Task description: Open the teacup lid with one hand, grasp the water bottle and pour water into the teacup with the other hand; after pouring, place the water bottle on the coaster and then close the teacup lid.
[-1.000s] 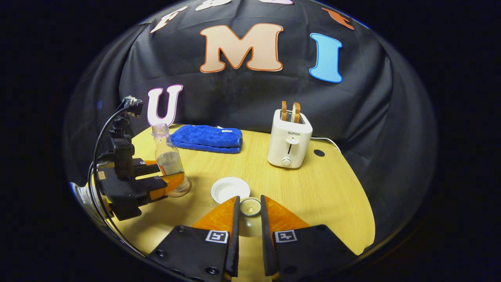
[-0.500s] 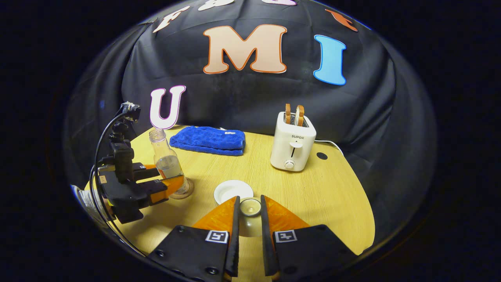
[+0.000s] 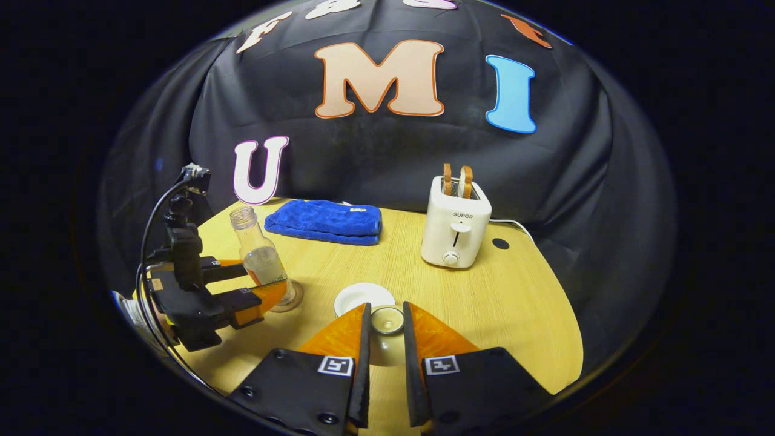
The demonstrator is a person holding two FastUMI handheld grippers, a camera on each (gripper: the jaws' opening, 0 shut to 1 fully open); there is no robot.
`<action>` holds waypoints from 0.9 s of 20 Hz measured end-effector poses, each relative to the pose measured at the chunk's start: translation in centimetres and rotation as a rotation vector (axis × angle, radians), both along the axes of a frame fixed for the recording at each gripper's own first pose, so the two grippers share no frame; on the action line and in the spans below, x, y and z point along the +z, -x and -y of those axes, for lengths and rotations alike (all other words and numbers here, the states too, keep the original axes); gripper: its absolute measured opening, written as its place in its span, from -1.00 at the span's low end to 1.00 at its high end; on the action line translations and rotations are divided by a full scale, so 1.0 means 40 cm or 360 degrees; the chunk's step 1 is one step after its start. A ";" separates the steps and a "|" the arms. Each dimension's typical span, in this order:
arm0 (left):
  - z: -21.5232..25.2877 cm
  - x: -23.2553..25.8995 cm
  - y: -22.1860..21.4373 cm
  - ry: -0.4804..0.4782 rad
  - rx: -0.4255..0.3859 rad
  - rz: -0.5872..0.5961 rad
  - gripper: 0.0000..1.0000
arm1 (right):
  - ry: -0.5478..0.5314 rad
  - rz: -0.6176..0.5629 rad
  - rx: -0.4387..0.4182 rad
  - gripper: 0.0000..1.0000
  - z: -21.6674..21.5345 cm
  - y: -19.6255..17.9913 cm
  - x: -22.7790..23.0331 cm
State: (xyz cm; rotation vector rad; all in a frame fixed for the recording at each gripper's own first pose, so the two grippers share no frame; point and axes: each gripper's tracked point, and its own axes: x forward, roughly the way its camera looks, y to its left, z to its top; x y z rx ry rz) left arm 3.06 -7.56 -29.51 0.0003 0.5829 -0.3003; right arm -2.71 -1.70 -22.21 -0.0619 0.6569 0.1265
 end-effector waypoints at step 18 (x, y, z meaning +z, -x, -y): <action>-0.086 0.220 0.152 -0.0072 0.0080 0.0200 0.91 | -0.0169 0.0047 0.0004 -0.37 -0.077 -0.155 -0.086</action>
